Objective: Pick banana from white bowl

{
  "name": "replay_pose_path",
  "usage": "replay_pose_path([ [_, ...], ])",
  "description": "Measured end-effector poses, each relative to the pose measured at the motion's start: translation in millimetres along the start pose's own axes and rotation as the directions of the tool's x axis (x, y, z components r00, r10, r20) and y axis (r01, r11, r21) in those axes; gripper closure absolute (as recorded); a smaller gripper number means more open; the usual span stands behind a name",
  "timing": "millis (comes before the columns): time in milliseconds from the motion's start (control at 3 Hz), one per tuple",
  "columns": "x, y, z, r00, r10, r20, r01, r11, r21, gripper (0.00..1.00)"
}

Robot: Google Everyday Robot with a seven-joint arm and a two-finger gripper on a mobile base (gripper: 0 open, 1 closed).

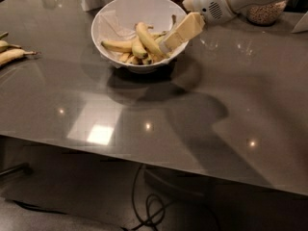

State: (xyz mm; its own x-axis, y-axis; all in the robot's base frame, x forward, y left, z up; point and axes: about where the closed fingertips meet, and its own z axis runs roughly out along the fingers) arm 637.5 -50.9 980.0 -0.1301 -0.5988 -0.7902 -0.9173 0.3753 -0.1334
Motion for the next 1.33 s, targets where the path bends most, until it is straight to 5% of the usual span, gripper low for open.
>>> replay_pose_path([
  [333,-19,-9,29,1.0,-0.013,0.024,0.013,0.9997,-0.02,0.0],
  [667,-28,-17,61,1.0,0.007,-0.008,-0.008,0.998,-0.063,0.13],
  [1000,-25,-27,85,0.996,0.074,-0.048,-0.078,0.9934,-0.084,0.29],
  [1333,-21,-34,98,0.989,0.126,-0.075,-0.133,0.987,-0.091,0.31],
])
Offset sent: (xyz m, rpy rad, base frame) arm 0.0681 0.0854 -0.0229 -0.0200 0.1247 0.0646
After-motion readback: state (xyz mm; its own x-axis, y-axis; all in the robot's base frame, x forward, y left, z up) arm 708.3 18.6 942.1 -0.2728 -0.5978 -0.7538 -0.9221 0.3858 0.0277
